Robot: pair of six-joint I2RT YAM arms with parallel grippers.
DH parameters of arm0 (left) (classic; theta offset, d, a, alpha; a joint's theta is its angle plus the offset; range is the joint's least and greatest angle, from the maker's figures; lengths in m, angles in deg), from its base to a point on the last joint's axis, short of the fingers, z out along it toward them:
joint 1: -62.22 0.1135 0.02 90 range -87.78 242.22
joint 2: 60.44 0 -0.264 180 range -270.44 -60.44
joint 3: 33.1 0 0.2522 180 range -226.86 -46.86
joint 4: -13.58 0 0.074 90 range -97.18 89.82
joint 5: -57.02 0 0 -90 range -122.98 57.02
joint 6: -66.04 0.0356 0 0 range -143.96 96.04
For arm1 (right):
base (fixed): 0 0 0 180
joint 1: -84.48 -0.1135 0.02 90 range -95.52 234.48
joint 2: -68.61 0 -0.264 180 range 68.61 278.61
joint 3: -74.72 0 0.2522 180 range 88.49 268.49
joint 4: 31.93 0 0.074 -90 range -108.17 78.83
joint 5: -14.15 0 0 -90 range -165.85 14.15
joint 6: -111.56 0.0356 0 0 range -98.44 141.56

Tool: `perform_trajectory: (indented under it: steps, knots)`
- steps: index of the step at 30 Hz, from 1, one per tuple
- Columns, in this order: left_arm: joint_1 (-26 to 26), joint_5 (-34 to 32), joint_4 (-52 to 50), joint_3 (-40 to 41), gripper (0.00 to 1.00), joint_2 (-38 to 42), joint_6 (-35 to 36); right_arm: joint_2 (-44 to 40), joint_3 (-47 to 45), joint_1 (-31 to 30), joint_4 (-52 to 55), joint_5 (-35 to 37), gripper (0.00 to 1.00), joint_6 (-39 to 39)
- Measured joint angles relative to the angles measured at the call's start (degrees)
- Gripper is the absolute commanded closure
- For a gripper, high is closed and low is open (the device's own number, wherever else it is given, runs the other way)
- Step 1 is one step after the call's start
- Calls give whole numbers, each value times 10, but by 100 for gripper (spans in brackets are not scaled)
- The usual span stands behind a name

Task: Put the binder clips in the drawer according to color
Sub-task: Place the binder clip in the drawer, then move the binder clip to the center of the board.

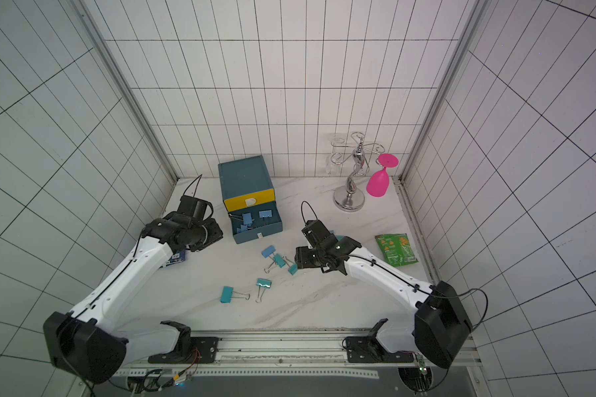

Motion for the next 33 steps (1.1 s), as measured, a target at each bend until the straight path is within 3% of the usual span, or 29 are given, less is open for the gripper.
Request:
perform_trajectory:
  steps: [6,12,17,23,33]
  knots:
    - [0,36,-24,68,56,115,-28,69,22,0,-53,-51,43,13]
    - [0,51,-60,83,55,185,-47,125,44,0,-96,-85,52,28]
    - [0,53,-80,83,55,211,-53,171,52,0,-133,-95,56,50]
    - [0,56,-104,78,54,221,-53,210,56,2,-186,-101,69,91]
    - [0,57,-134,63,53,233,-45,234,22,50,-326,-129,81,195]
